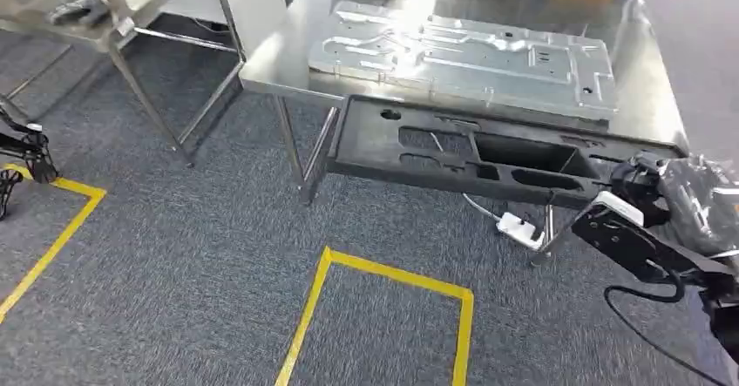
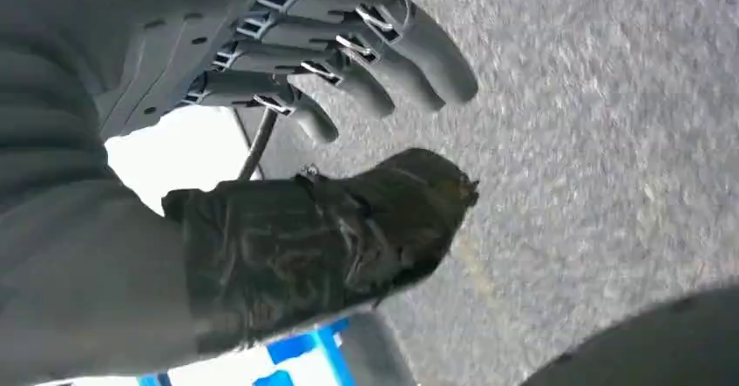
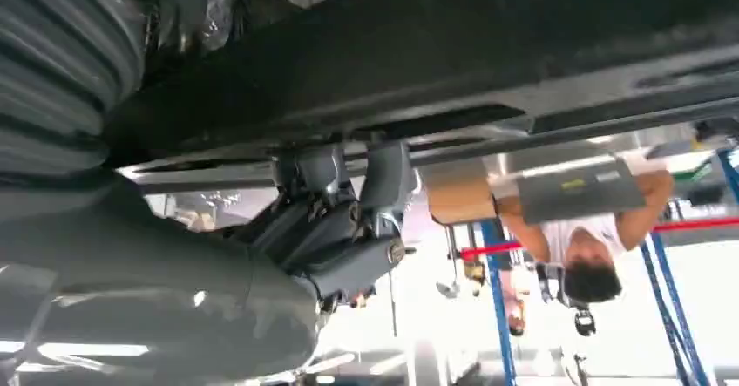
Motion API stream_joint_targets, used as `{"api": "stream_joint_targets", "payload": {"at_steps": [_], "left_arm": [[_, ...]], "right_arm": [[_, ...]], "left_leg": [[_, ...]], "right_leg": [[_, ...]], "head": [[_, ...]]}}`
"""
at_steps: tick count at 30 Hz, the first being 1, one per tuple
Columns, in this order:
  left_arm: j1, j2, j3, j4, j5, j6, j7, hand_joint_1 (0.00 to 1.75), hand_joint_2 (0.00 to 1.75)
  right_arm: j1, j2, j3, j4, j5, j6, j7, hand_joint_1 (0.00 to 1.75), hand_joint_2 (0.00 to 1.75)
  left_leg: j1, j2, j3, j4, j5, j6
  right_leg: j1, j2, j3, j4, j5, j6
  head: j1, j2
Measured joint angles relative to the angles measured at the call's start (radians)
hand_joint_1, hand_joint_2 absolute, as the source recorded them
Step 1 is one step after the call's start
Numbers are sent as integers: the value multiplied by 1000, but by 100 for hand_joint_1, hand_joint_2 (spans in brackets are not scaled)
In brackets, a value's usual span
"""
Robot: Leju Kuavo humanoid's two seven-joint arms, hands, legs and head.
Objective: Take the parts from the cabinet and place them on the table.
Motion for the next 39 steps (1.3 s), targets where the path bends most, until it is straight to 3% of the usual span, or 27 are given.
{"api": "stream_joint_targets", "payload": {"at_steps": [1,2,3,4,6,7,8,9,11,12,13,15,16,17,18,24,30,34,39], "left_arm": [[-4,0,0,0,-1,-1,7,0,175],[-4,-2,0,0,-2,-3,11,0,175],[-3,-1,0,0,-4,-6,16,0,175],[-1,0,0,0,-5,-8,20,0,175],[1,2,0,0,-8,-9,27,0,175],[2,2,0,0,-7,-10,29,0,175],[3,2,0,0,-8,-12,31,0,175],[3,2,0,0,-9,-14,33,0,175],[-2,2,0,0,-12,-20,34,0,175],[-4,2,0,0,-17,-21,35,0,175],[-7,2,0,0,-21,-21,35,0,175],[-9,2,0,0,-23,-22,35,0,175],[-10,5,0,0,-26,-22,35,0,175],[-9,7,0,0,-28,-22,36,0,175],[-9,8,0,0,-28,-22,36,0,175],[-9,10,0,0,-50,-23,31,0,175],[-11,15,0,0,-48,-23,16,0,175],[-12,25,0,0,-40,-27,11,0,175],[-10,30,0,0,-35,-27,20,0,175]], "right_arm": [[0,0,3,0,1,3,1,175,175],[1,-2,4,-1,2,4,3,175,175],[0,0,5,-1,3,5,5,175,175],[-10,0,9,0,4,7,6,175,175],[-11,0,19,0,7,7,8,175,175],[-11,0,25,0,10,7,9,175,175],[-12,0,30,0,13,9,8,175,175],[-15,1,36,1,17,12,5,175,175],[-33,1,52,1,31,27,3,175,175],[-51,1,63,1,39,38,5,175,175],[-68,2,75,2,47,47,9,175,175],[-92,4,102,6,57,53,14,175,175],[-99,7,113,8,58,57,15,175,175],[-107,9,121,10,60,58,16,175,175],[-113,11,130,11,61,58,16,175,175],[-211,22,205,55,87,61,-5,175,175],[-371,71,317,156,147,55,-44,175,175],[-430,152,422,220,194,35,-37,175,175],[-473,219,494,283,235,12,-45,175,175]], "left_leg": [[-1,12,2,-3,3,7],[8,30,8,-17,12,18],[8,43,13,-24,15,23],[8,55,13,-27,16,29],[6,81,12,-27,15,30],[6,94,11,-26,14,31],[6,96,11,-26,13,30],[6,105,12,-24,11,28],[8,117,13,-19,6,21],[7,123,14,-15,3,16],[0,126,10,-12,0,8],[1,129,12,-14,3,-2],[-4,128,5,-10,-8,7],[-3,125,6,-13,1,33],[-3,125,8,-16,0,35],[-1,125,12,-31,10,16],[1,123,12,-34,13,-9],[0,119,17,-33,13,-11],[0,115,14,-32,13,-11]], "right_leg": [[-4,14,-1,-5,5,9],[-2,16,-2,-6,5,13],[3,-41,-9,12,-10,16],[5,-86,-34,63,-45,21],[-1,-117,-104,215,-115,28],[-4,-121,-133,274,-131,32],[-6,-122,-137,283,-122,36],[-8,-125,-117,248,-95,38],[-11,-134,-25,81,-16,37],[-10,-146,17,-3,-8,33],[2,-148,27,-6,-12,24],[4,-141,21,-5,-10,11],[-6,-142,23,-9,-6,12],[-3,-141,24,-8,-7,12],[-2,-142,24,-8,-8,11],[3,-142,22,-7,-10,0],[5,-144,21,-5,-10,-1],[6,-147,21,-5,-10,-1],[4,-151,22,-6,-10,-1]], "head": [[-1,0],[-2,0],[4,0],[13,0],[12,0],[13,0],[12,0],[13,0],[13,0],[13,0],[12,0],[11,0],[11,0],[8,0],[6,0],[6,0],[7,0],[6,0],[6,0]]}}
